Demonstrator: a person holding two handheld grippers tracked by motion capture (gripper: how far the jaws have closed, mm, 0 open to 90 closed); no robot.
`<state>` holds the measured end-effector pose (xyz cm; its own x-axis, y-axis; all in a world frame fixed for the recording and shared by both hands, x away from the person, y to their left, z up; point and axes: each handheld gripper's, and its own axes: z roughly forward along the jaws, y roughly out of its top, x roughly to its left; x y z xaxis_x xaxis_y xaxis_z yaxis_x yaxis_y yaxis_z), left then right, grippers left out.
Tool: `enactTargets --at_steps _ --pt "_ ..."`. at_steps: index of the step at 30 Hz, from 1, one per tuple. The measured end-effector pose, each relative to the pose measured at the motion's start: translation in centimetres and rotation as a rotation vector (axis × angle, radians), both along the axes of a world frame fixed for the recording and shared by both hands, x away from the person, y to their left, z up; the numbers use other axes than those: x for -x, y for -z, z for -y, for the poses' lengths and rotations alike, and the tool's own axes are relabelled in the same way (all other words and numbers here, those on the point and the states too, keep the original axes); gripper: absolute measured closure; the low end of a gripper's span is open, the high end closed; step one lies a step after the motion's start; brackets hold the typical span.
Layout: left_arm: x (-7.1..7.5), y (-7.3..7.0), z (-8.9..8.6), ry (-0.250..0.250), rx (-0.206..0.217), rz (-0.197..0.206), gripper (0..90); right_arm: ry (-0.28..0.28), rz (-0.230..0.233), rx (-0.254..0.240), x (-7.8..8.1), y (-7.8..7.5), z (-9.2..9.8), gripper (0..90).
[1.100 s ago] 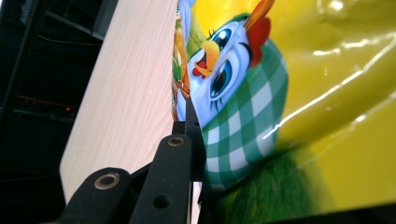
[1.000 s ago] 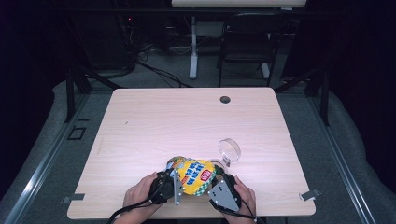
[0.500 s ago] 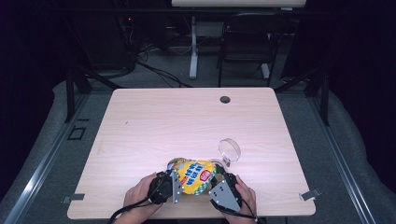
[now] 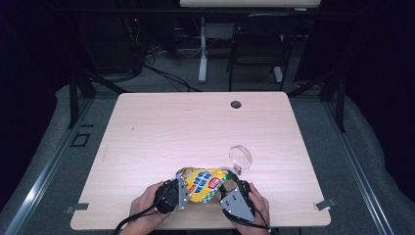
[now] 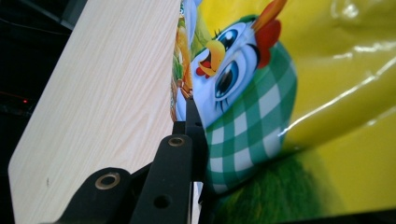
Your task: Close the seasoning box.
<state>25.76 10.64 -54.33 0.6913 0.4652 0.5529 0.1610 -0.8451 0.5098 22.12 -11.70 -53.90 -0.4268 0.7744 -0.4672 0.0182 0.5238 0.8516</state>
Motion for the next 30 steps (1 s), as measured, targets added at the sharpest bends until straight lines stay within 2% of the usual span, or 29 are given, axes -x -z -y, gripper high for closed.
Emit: enactTargets --at_steps 3,8,30 --pt "-0.1 0.1 -0.2 -0.005 -0.01 -0.014 82.6 0.001 -0.001 -0.005 0.0 0.0 0.1 53.3" --pt "-0.4 0.3 -0.5 -0.012 0.019 -0.048 82.6 0.003 0.0 -0.011 0.0 -0.1 0.2 52.8" --pt "-1.1 0.6 -1.2 0.002 0.112 -0.108 83.4 0.004 -0.01 -0.018 0.0 -0.1 0.3 52.4"
